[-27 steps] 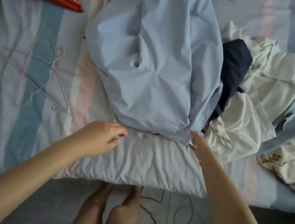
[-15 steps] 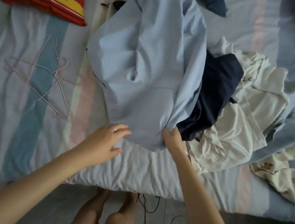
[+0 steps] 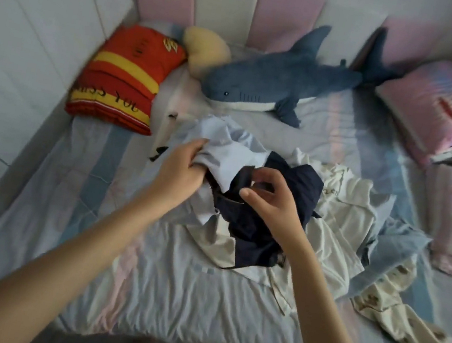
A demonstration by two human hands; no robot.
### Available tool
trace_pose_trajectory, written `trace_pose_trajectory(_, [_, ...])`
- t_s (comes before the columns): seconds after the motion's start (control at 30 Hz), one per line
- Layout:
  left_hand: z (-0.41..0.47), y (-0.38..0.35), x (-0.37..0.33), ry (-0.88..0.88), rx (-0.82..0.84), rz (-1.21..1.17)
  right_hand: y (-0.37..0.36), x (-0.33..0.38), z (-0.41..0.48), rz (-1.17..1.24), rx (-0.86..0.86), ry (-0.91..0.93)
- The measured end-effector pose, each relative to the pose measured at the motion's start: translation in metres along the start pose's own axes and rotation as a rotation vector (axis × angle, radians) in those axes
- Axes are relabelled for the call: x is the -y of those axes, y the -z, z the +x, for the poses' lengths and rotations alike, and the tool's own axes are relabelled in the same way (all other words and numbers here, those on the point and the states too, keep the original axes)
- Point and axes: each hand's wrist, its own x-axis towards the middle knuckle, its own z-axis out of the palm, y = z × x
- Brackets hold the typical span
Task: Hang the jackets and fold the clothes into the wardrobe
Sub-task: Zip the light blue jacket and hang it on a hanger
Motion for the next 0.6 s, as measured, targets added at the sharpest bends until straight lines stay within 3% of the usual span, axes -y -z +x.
trace_pose_trajectory(0.07, [0.008, 0.02, -0.036, -0.035, -0.104, -0.121, 0.007, -0.007, 0.0, -0.108, -0.011, -0.045])
trace_pose_trajectory(0.17, [0.011, 0.045, -0.082, -0.114, -0.21, -0.191, -0.012, -0.019, 0.002, -0.252, 0.135, -0.215])
trace_pose_trajectory(0.33, [-0.008, 0.082, -0.137, -0.21, -0.243, -0.206, -0.04, -0.013, -0.004, -0.09, 0.198, -0.239])
trace_pose_trajectory(0.43, [-0.017, 0.107, -0.144, -0.192, -0.33, -0.178, -0.026, -0.002, -0.002, 0.202, 0.246, -0.196])
trace_pose_trajectory(0.5, [-0.025, 0.123, -0.148, -0.173, -0.367, -0.185, -0.016, 0.007, -0.001, 0.268, 0.219, -0.135])
trace_pose_trajectory(0.6, [-0.035, 0.132, -0.155, -0.14, -0.397, -0.15, -0.032, 0.018, 0.0, -0.145, 0.289, -0.056])
